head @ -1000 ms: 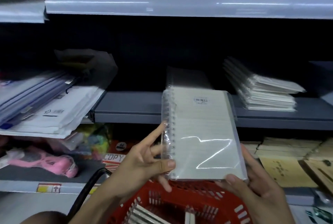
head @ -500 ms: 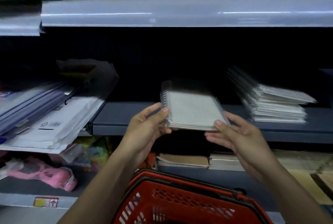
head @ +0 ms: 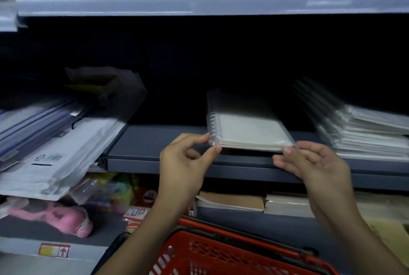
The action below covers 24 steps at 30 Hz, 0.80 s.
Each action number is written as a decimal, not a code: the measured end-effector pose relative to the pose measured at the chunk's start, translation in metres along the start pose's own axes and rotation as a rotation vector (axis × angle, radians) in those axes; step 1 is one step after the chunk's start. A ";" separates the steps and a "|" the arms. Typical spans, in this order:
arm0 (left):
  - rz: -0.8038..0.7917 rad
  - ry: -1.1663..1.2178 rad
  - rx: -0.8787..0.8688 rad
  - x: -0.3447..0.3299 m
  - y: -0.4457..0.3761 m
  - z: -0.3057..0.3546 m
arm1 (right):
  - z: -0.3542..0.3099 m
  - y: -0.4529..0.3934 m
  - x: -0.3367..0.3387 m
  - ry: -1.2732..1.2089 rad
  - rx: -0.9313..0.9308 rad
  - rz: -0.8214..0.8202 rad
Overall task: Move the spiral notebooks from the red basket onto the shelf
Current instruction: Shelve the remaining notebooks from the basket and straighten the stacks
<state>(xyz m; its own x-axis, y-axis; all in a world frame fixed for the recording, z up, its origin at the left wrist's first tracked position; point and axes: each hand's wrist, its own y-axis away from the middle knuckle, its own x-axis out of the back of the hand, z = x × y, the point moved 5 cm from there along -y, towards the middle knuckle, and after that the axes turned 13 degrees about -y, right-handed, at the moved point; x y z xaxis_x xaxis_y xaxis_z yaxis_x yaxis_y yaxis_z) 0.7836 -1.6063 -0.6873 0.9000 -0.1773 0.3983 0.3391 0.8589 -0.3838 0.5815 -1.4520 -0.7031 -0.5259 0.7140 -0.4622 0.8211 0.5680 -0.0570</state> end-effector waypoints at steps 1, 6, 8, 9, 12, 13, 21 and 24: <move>0.006 -0.027 -0.014 -0.004 -0.003 0.001 | 0.000 -0.003 -0.001 0.013 0.006 0.020; 0.035 -0.009 0.037 -0.014 -0.012 -0.003 | 0.004 -0.015 -0.007 0.030 0.078 0.061; 0.019 -0.022 0.032 -0.014 -0.016 -0.007 | 0.007 -0.018 -0.006 0.056 0.095 0.039; 0.003 -0.038 0.026 -0.013 -0.018 -0.009 | 0.009 -0.020 -0.006 0.069 0.095 0.021; -0.069 -0.090 -0.024 -0.012 -0.017 -0.012 | 0.011 -0.022 -0.005 0.107 0.071 -0.046; -0.079 -0.097 -0.039 -0.011 -0.015 -0.012 | 0.011 -0.021 -0.004 0.112 0.064 -0.058; -0.085 -0.043 -0.080 -0.001 0.036 -0.020 | 0.009 0.035 0.020 0.240 0.039 -0.070; -0.180 -0.060 -0.074 -0.010 0.068 -0.030 | 0.039 0.064 0.036 0.418 -0.090 -0.192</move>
<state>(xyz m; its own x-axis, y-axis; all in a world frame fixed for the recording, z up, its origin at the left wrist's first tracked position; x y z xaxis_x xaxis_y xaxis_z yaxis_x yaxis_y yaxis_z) 0.8055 -1.5607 -0.7423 0.8060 -0.2936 0.5139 0.5137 0.7783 -0.3611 0.6239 -1.4059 -0.7578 -0.7257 0.6859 -0.0540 0.6875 0.7259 -0.0208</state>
